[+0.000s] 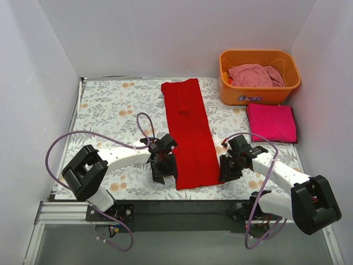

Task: Fold and stack the t-shirts
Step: Fold the tshirt

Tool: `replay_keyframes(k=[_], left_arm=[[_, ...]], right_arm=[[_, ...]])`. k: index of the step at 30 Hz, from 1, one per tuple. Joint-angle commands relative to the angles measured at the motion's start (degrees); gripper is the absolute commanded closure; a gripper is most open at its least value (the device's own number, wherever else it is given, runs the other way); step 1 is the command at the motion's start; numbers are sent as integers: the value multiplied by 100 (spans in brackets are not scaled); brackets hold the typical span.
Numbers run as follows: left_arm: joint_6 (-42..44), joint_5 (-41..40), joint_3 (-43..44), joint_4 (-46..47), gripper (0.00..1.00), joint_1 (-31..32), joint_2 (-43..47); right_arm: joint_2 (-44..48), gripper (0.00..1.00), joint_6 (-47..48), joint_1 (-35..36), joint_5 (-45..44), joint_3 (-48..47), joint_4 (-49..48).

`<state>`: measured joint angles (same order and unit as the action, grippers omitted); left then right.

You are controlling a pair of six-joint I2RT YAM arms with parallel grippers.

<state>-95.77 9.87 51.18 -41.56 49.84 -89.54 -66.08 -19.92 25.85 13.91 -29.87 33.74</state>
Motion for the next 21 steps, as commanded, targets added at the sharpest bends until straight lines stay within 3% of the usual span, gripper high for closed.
replay_keyframes(k=[1,3,5,8,13,21], left_arm=[[-100,33,199,-10,43,104,-63],[-118,41,217,-10,43,148,-116],[-109,77,261,-10,43,175,-195],[-100,94,331,-45,43,210,-309],[-100,112,437,-115,48,306,-494],[-109,112,648,-291,66,464,-837]], right_arm=[[-80,65,-82,8,-20,104,-104],[-132,68,-91,26,24,130,-104],[-159,77,-91,78,33,130,-113],[-159,99,-91,131,6,122,-113],[-115,99,-73,166,41,130,-157],[-98,99,-73,193,112,148,-218]])
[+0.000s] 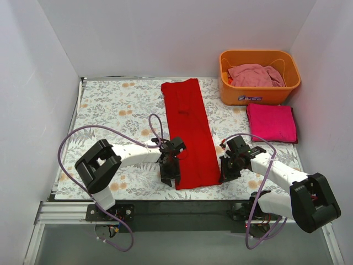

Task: Fold and stack the t-shirts
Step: Fold the tshirt

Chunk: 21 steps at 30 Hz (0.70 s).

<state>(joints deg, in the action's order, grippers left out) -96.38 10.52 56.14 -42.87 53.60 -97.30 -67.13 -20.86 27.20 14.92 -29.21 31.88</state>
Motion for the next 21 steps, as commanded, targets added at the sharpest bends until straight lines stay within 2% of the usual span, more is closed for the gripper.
replay_keyframes(k=[1,21], left_arm=[[-56,64,160,-195,69,106,-105],[-197,-68,336,-459,76,265,-536]], right_arm=[[33,99,21,66,11,82,-33],[16,99,38,145,55,38,-59]])
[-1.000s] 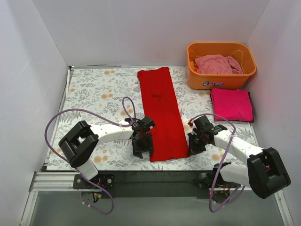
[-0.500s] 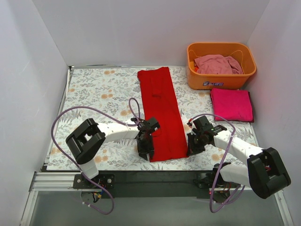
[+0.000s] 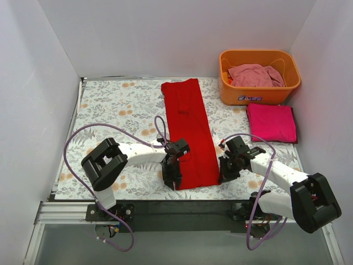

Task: Fold and stack the t-shirts
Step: Fold the tshirt

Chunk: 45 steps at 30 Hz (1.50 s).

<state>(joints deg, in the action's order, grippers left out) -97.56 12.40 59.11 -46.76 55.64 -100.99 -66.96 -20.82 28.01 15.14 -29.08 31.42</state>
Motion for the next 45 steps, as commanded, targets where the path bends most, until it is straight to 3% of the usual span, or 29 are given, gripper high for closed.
replay_keyframes(k=[1,4,8,17,22,26,29,31,35,38,45], left_arm=[[-88,-273,56,-61,76,61,-193],[-97,-300,109,-61,82,61,-281],[-70,-274,101,-70,100,61,-307],[-307,-546,-408,-605,100,105,535],[-807,-380,-1129,-887,100,605,1607],[-1055,-212,-1367,-826,100,764,2161],[-854,-423,-1122,-773,100,441,2268],[-380,-458,-894,-616,100,-121,2224],[359,-809,-236,-448,100,-1201,1716],[781,-924,361,-334,100,-1659,1338],[1256,-1477,1443,-281,100,-2100,187]], right_arm=[[-1,99,34,73,25,17,-22],[-10,99,43,99,16,16,-22],[34,99,34,152,33,-10,48],[288,99,-167,661,139,-221,724],[832,99,-896,1724,314,-221,1208],[948,99,-1100,2051,359,-395,1279],[685,99,-881,2016,-168,-956,1305],[283,99,-592,1867,-448,-1300,1305],[-412,99,23,1340,-766,-2109,1235],[-932,99,445,953,-915,-2768,1200],[-1750,99,1000,364,-995,-3657,1051]])
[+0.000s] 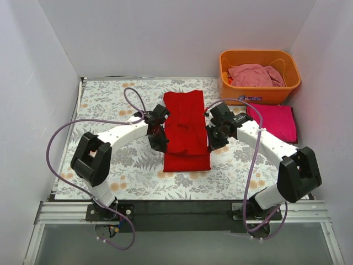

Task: Fold and stack the t-shirts
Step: Fold the tshirt

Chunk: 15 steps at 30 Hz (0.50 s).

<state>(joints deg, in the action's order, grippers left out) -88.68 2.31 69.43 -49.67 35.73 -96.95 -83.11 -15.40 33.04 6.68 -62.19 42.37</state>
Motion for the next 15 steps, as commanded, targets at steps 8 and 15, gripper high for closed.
replay_keyframes(k=[8,15], left_arm=[[641,-925,1002,98,100,-513,-711],[835,-1039,1415,273,100,-733,-1001]], right_arm=[[-592,99,731,-587,-141,-829,-308],[-1031,99,802,-807,0,-1128,-633]])
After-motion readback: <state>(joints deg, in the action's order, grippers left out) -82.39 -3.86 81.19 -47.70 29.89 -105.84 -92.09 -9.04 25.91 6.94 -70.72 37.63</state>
